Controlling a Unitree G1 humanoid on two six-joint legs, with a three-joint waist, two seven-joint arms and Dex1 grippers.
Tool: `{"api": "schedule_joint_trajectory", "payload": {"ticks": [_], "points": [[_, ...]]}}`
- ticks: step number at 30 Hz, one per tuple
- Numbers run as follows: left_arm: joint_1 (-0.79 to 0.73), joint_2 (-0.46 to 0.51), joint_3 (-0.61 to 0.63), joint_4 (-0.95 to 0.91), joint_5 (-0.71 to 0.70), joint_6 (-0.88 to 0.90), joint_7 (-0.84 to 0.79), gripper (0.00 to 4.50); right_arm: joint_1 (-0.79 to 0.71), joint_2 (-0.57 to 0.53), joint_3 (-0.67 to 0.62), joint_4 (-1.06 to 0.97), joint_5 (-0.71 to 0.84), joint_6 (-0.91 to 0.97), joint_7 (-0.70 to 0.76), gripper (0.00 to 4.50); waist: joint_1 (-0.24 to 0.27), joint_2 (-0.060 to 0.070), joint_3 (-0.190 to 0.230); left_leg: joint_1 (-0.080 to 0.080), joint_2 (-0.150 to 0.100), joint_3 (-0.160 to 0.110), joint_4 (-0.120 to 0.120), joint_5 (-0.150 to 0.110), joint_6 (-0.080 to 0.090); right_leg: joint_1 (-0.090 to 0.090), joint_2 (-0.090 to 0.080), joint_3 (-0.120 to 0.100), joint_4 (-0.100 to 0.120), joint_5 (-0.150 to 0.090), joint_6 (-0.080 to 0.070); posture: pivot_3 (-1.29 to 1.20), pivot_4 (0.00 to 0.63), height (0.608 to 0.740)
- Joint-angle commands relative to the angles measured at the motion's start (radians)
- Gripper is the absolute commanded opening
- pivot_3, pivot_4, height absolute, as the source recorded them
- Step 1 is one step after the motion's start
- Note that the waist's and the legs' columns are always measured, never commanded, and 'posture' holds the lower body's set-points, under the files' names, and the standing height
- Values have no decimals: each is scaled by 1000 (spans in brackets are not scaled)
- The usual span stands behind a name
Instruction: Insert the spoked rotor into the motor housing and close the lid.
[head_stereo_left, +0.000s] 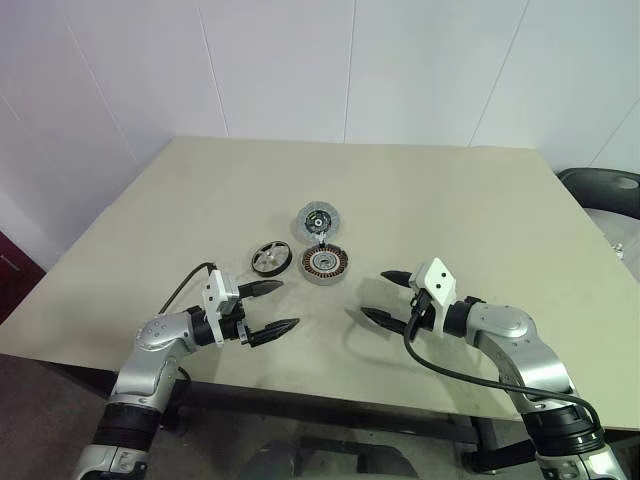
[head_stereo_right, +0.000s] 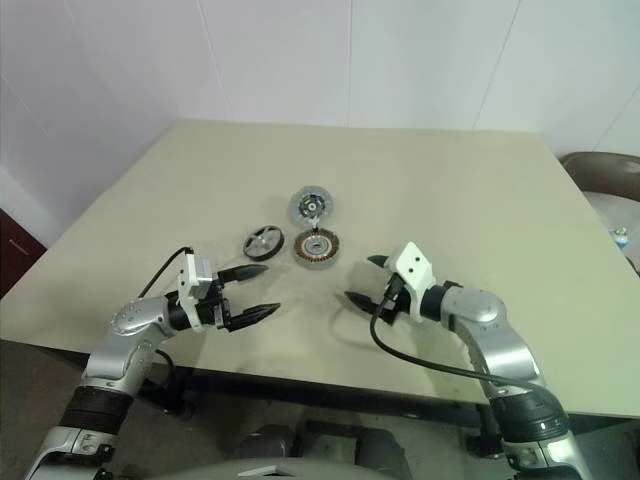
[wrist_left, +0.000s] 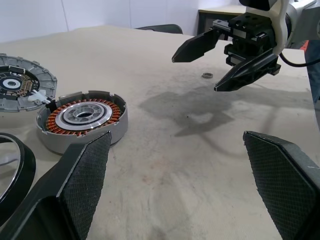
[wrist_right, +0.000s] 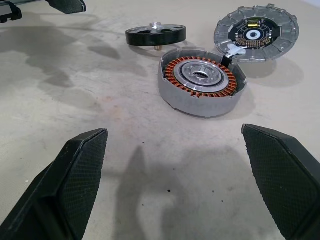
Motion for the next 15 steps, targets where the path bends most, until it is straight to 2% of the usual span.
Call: {"api": "schedule_joint_trajectory", "payload": {"ticks": [1, 5, 9, 15], "points": [[-12, 2, 4, 1, 0, -18, -7, 4485, -22, -3, -6, -28, 7, -15, -2, 4500, 0, 0, 0, 0, 0, 0, 0, 0, 0, 0, 0, 0, 0, 0, 0, 0, 0, 740], [-11, 1, 6, 6, 4, -23, -7, 4485, -29, -5, 5, -24, -6, -16, -3, 4500, -1, 0, 0, 0, 0, 0, 0, 0, 0, 0, 0, 0, 0, 0, 0, 0, 0, 740], [-18, -5, 18, 26, 51, -61, 58, 4485, -100, 21, 64, 26, -45, -30, 0, 4500, -3, 0, 0, 0, 0, 1, 0, 0, 0, 0, 0, 1, 0, 0, 0, 0, 0, 740], [-8, -2, 44, 5, 49, -69, 116, 4485, -291, 120, 161, 230, -132, -75, -23, 4500, -3, 0, 0, 1, 1, 1, 0, 0, 0, 0, 1, 1, 1, 1, -1, 0, 0, 740]]}}
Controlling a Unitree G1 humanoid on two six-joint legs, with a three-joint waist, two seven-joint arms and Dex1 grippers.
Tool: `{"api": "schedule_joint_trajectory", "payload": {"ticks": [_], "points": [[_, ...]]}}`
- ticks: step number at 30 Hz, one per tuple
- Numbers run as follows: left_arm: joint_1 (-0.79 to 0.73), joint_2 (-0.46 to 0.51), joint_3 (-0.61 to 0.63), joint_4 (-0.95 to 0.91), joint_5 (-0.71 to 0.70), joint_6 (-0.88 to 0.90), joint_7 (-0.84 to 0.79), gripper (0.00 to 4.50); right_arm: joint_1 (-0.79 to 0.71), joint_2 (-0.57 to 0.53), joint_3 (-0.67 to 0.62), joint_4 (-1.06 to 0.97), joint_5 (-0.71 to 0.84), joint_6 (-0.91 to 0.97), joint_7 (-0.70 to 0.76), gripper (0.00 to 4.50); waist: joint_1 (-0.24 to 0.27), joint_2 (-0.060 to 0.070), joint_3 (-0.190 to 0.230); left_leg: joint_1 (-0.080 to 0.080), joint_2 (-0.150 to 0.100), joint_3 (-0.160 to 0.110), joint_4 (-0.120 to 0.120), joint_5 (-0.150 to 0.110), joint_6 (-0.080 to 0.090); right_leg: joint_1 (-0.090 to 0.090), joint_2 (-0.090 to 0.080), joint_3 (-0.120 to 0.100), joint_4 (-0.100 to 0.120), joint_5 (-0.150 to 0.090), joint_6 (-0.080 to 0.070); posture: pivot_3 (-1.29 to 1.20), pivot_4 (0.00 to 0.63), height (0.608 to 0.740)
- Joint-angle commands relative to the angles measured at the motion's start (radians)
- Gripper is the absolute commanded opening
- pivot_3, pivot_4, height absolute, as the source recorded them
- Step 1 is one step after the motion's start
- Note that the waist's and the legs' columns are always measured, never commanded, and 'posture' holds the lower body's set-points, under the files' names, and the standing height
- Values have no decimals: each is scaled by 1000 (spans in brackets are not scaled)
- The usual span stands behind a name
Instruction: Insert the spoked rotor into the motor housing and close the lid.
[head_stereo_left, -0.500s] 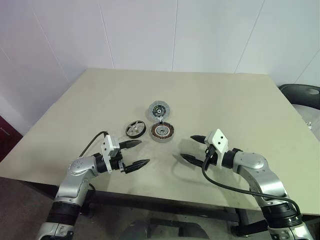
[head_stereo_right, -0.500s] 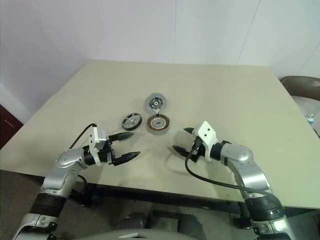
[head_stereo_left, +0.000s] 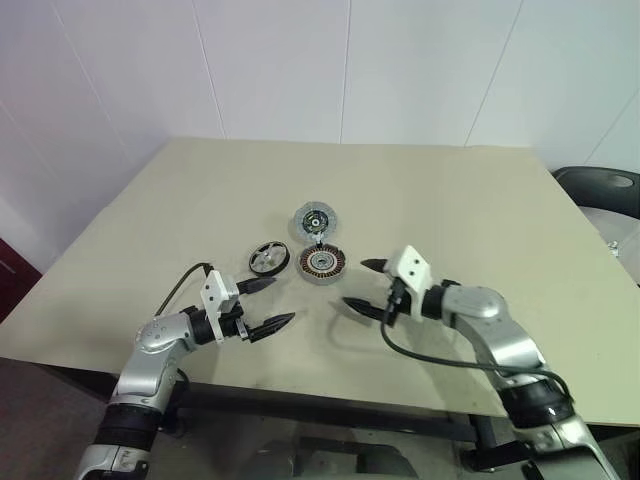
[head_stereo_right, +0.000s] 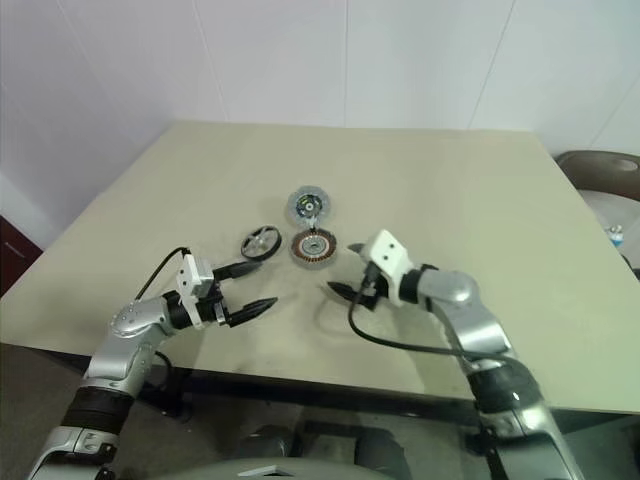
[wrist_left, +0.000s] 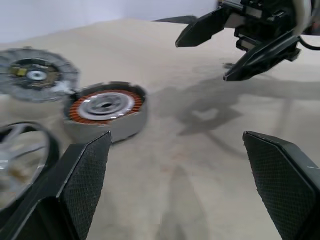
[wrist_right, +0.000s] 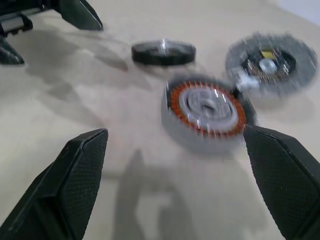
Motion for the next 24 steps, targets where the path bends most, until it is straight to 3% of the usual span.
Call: {"api": "schedule_joint_trajectory", "payload": {"ticks": [1, 10, 19, 22, 24], "points": [[-5, 10, 29, -33, -3, -17, 25, 4485, -103, 41, 46, 109, -57, -47, -14, 4500, 1, 0, 0, 0, 0, 0, 0, 0, 0, 0, 0, 0, 0, 0, 0, 0, 0, 740], [30, 21, 56, -90, -9, -3, 78, 4485, -256, 88, 183, 419, -218, -134, 15, 4500, -2, 0, 0, 0, 0, 0, 0, 0, 0, -1, 0, 0, 0, 0, 0, 0, 0, 740], [68, 28, 54, -187, -23, 49, 124, 4485, -297, 163, 201, 497, -268, -187, -7, 4500, -11, -1, -1, 2, 1, 1, 0, 0, 0, 0, 2, 2, 2, 1, -2, 0, 0, 740], [65, 30, 57, -191, -25, 58, 126, 4500, -291, 181, 197, 480, -268, -197, -2, 3935, -22, -1, -1, 2, 1, 1, 0, 0, -1, 0, 3, 2, 2, 1, -2, 0, 0, 740], [62, 31, 59, -186, -26, 58, 124, 4500, -280, 188, 190, 457, -259, -199, 2, 3253, -23, -1, -1, 2, 1, 1, 0, 0, -1, 0, 3, 2, 2, 1, -2, 0, 0, 740]]}}
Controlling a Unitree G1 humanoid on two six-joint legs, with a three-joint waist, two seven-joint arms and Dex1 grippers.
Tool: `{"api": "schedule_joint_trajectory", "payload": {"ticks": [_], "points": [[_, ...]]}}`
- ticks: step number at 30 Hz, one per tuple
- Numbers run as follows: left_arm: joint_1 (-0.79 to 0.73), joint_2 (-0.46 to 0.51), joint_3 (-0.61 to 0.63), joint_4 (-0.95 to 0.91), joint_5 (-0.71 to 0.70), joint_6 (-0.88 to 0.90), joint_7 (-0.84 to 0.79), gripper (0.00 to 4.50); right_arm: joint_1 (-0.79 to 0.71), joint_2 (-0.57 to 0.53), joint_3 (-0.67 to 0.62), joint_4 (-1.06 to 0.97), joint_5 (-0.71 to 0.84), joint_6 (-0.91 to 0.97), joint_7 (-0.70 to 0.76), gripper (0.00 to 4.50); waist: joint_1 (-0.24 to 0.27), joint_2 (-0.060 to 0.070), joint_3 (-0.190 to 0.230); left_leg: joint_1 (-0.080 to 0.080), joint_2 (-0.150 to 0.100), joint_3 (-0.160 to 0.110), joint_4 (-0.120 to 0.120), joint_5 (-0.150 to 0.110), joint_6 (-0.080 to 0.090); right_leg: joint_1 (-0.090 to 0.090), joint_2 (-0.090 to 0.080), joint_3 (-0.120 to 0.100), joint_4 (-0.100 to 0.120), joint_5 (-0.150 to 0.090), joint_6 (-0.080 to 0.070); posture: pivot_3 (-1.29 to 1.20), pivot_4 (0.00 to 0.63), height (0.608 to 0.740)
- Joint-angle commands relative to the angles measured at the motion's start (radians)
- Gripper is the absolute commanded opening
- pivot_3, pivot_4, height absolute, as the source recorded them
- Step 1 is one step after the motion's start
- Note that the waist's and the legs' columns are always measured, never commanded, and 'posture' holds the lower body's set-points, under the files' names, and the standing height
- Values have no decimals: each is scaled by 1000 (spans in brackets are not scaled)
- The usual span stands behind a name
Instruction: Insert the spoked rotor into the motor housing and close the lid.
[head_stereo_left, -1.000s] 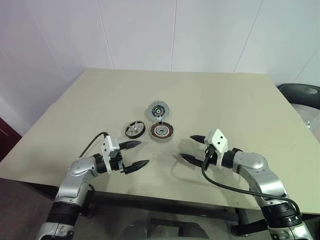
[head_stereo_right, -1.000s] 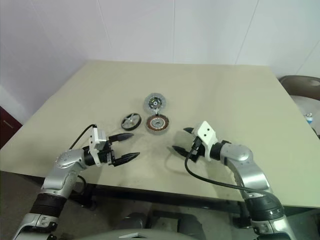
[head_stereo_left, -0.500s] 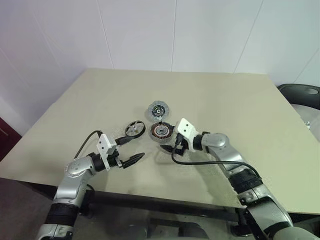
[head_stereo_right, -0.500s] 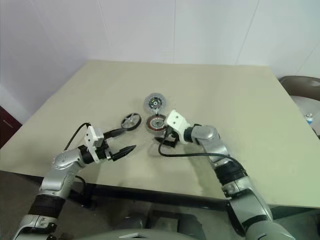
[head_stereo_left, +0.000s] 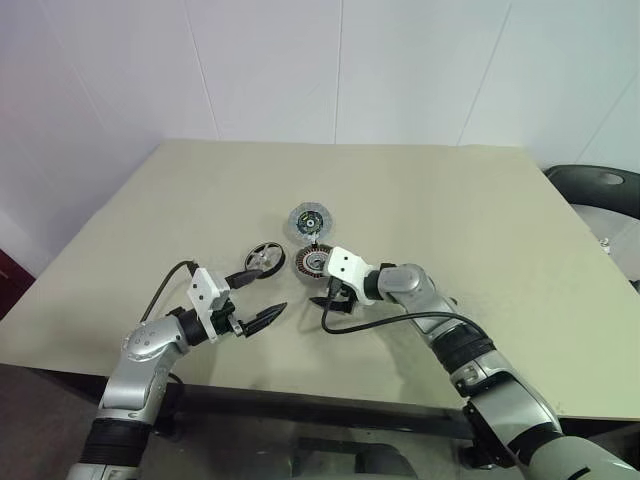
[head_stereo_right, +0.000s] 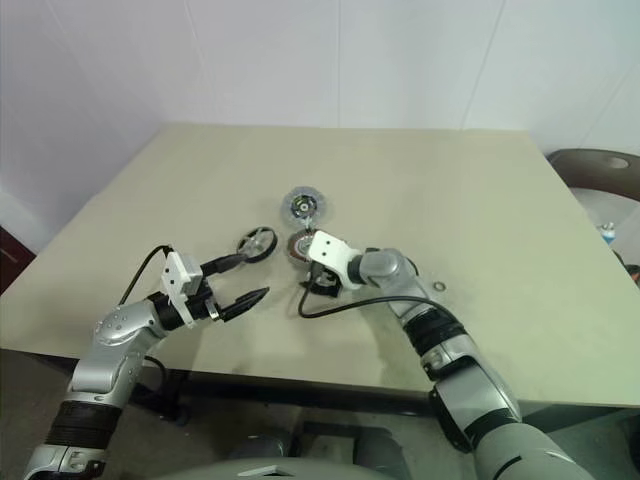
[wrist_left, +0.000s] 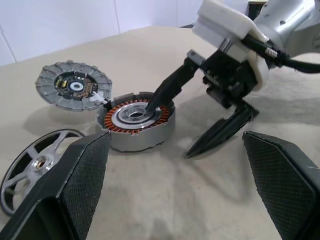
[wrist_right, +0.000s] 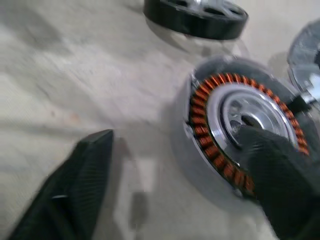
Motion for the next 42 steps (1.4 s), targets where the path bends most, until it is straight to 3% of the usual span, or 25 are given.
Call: {"api": "schedule_joint_trajectory", "payload": {"ticks": [1, 7, 15, 20, 31, 42], "points": [[-13, 12, 24, -24, -19, 0, 1, 4500, 5, 11, -8, -52, 13, -13, 15, 2946, 0, 0, 0, 0, 0, 0, 0, 0, 0, 0, 0, 0, 0, 0, 0, 0, 0, 740], [-17, 7, 16, 7, -14, -18, -10, 4500, 23, -1, -37, -90, 19, 6, 2, 934, -1, 0, 0, 0, 0, 0, -1, 0, 0, -1, 0, 0, 0, 0, 0, 0, 0, 740], [-23, 1, 9, 45, -6, -44, -21, 4500, 39, -7, -42, -112, 25, 15, -3, 934, 0, 0, 0, 0, 0, 0, -1, 0, 0, -1, 0, 0, 0, 0, 0, 0, 0, 740], [-25, 0, 8, 72, -2, -65, -30, 4500, 45, -6, -43, -122, 29, 15, 0, 39, 0, 0, 0, 0, 0, 0, -1, 0, 0, -1, 0, 0, 0, 0, 0, 0, 0, 740], [-14, 1, 10, 79, 5, -80, -33, 4500, 45, -9, -46, -131, 31, 20, -13, 39, 0, 0, 0, 0, 0, 0, 0, 0, 0, -1, 0, 0, 0, 0, 0, 0, 0, 740], [-2, 6, 15, 53, -18, -60, -50, 4500, 151, -202, -85, -396, 209, 102, 274, 39, 2, 0, 0, -2, -1, 0, 0, 0, 0, -1, -1, 0, -1, 0, 0, 0, 0, 740]]}}
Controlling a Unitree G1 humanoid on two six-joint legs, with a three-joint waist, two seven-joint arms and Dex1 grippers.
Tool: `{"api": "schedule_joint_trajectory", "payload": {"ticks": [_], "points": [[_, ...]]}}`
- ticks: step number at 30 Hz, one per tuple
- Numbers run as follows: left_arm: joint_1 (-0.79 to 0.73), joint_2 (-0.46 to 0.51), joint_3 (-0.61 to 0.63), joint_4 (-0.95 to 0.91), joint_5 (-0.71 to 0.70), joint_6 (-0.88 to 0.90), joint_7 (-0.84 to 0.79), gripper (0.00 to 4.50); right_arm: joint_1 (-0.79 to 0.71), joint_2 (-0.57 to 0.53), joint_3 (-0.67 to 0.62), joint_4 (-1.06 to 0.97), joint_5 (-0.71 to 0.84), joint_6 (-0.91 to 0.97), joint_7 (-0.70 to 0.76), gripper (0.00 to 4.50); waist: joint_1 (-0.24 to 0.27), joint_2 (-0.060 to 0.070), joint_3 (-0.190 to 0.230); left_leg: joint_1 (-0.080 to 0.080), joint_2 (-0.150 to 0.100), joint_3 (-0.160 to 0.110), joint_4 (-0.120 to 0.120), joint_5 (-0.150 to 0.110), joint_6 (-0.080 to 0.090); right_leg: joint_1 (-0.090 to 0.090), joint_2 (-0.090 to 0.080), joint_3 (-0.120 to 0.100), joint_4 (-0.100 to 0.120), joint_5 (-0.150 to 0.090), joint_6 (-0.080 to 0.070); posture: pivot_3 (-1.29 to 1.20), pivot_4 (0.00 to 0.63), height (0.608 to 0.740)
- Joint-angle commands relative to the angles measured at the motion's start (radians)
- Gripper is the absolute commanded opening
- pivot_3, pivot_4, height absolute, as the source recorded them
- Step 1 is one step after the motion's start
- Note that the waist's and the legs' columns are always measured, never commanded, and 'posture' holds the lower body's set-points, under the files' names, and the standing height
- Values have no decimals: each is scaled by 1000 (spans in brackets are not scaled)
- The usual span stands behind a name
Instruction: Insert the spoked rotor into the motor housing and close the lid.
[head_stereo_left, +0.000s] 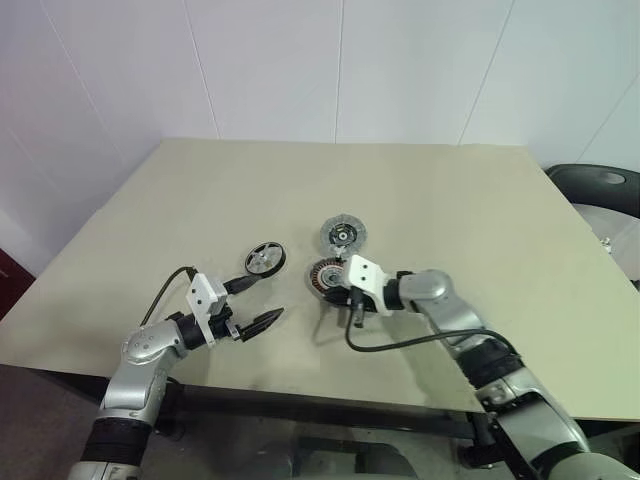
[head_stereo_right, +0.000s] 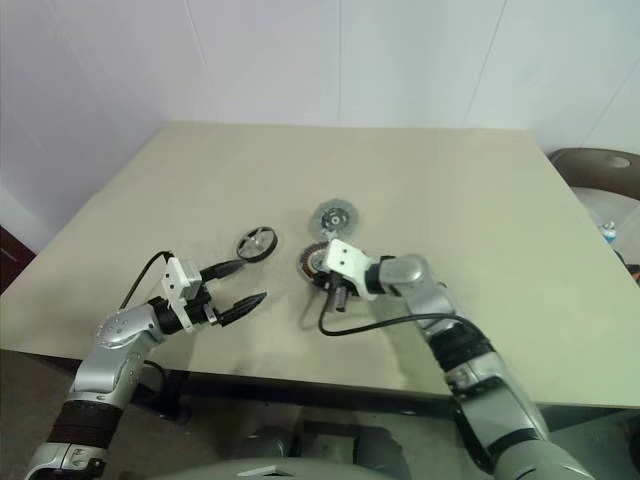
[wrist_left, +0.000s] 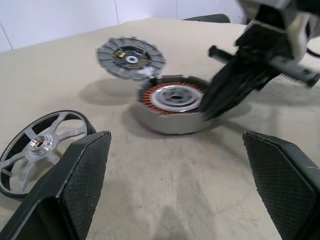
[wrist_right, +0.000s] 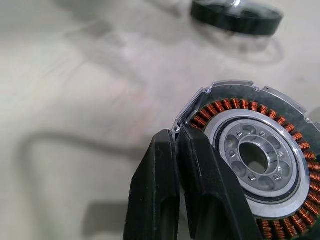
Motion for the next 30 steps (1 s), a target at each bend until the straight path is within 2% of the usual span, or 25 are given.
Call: {"api": "schedule_joint_trajectory", "payload": {"ticks": [1, 5, 11, 20, 24, 30], "points": [[-1, 6, 15, -44, -20, -3, -3, 4500, 23, -34, -40, -172, 82, 53, 64, 39, -3, 0, 0, 0, 0, 0, 0, 0, 0, 0, 0, 0, 0, 0, 0, 0, 0, 740], [4, 4, 10, -66, -21, 13, 3, 4500, 96, -87, -35, -325, 139, 149, 112, 39, 0, 0, 0, -1, 2, 0, 0, 0, 0, 0, 1, 0, 0, 0, 0, 0, 0, 740], [1, 6, 6, -71, -21, 28, 1, 4500, 148, -111, -52, -463, 222, 265, 124, 39, 3, 0, 0, -1, 1, 1, 2, 0, 0, 0, 1, 0, 0, 0, 1, 0, 0, 740], [0, 3, 1, -67, -17, 28, -3, 4500, 163, -112, -48, -470, 262, 316, 86, 39, 7, 0, 0, -1, 1, 1, 1, 0, 0, 0, 1, 0, 0, 0, 1, 0, 0, 740], [-4, -1, 0, -54, -13, 18, -1, 4500, 163, -124, -37, -445, 241, 298, 78, 1221, 14, -1, 0, -1, 2, 1, 1, 0, 0, 0, 1, 0, 0, 0, 1, 0, 0, 740], [-8, -15, -3, -28, -5, -3, 2, 4500, 145, -120, -91, -404, 280, 324, 68, 3325, 27, -1, 0, -1, 1, 1, 2, 0, 0, 0, 1, 0, -1, 0, 1, 0, 0, 740]]}}
